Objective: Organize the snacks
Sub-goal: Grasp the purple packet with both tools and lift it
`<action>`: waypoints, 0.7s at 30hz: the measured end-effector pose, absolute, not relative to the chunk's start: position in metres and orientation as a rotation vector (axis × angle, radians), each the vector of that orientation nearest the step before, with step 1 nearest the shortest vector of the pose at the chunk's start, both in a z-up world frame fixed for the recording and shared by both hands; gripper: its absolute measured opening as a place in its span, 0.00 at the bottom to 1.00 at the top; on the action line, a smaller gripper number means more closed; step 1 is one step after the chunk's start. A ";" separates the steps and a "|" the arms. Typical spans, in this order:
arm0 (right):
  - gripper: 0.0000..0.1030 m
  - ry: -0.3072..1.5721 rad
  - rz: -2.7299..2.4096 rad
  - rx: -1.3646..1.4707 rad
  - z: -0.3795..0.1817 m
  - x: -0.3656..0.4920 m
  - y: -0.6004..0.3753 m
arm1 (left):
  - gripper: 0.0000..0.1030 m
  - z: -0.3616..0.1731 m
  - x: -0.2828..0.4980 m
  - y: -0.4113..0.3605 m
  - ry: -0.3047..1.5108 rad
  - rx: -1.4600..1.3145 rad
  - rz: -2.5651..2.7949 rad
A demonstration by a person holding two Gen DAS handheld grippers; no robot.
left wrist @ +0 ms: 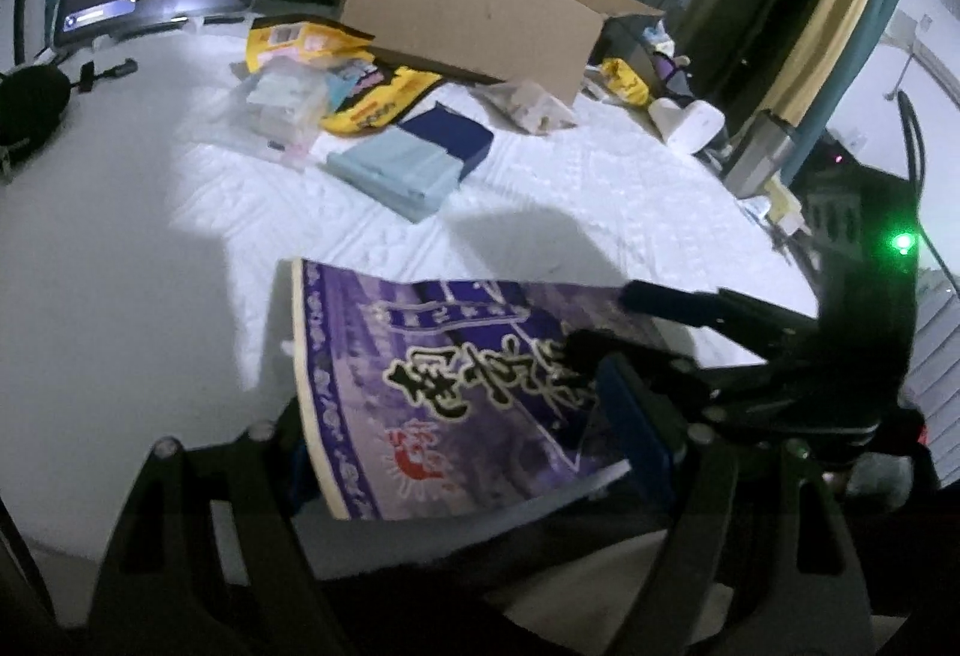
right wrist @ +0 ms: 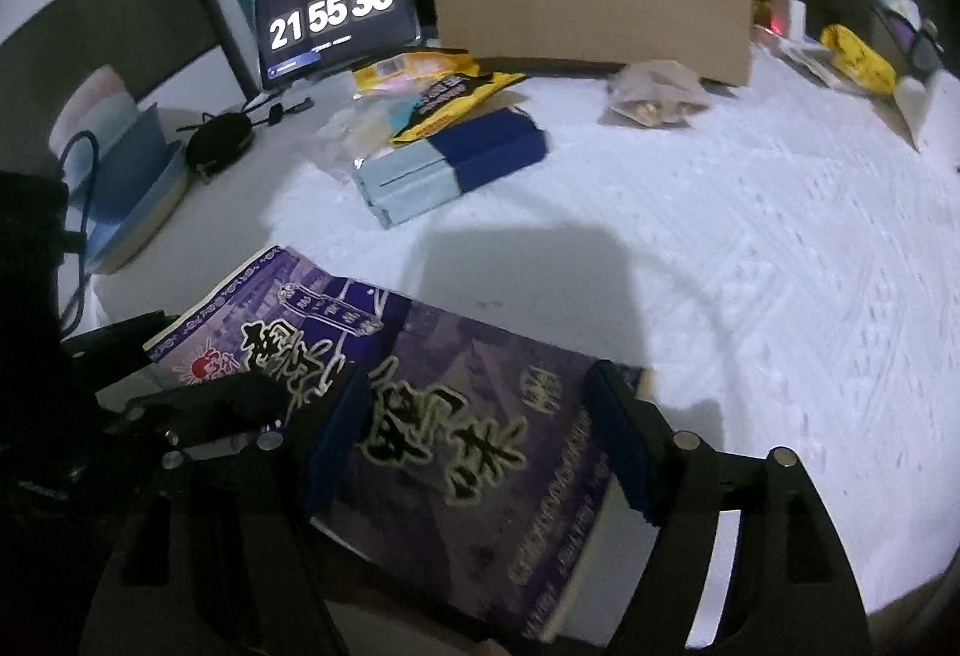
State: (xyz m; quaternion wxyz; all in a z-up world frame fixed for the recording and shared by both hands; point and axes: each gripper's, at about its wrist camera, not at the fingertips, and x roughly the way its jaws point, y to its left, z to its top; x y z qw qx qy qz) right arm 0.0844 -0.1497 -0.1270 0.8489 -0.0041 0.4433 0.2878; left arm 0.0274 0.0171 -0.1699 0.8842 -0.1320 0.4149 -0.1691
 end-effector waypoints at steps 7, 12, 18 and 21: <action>0.79 0.937 0.651 0.036 -0.127 0.096 -0.157 | 0.42 -0.173 0.039 0.011 0.868 -0.251 -0.340; 0.79 0.949 0.619 0.020 -0.124 0.098 -0.174 | 0.11 -0.176 0.052 0.014 0.885 -0.268 -0.308; 0.83 0.913 0.702 -0.086 -0.113 0.085 -0.170 | 0.07 -0.163 0.066 0.005 0.843 -0.243 -0.334; 0.86 0.869 0.745 -0.163 -0.110 0.080 -0.158 | 0.07 -0.151 0.077 -0.004 0.804 -0.198 -0.362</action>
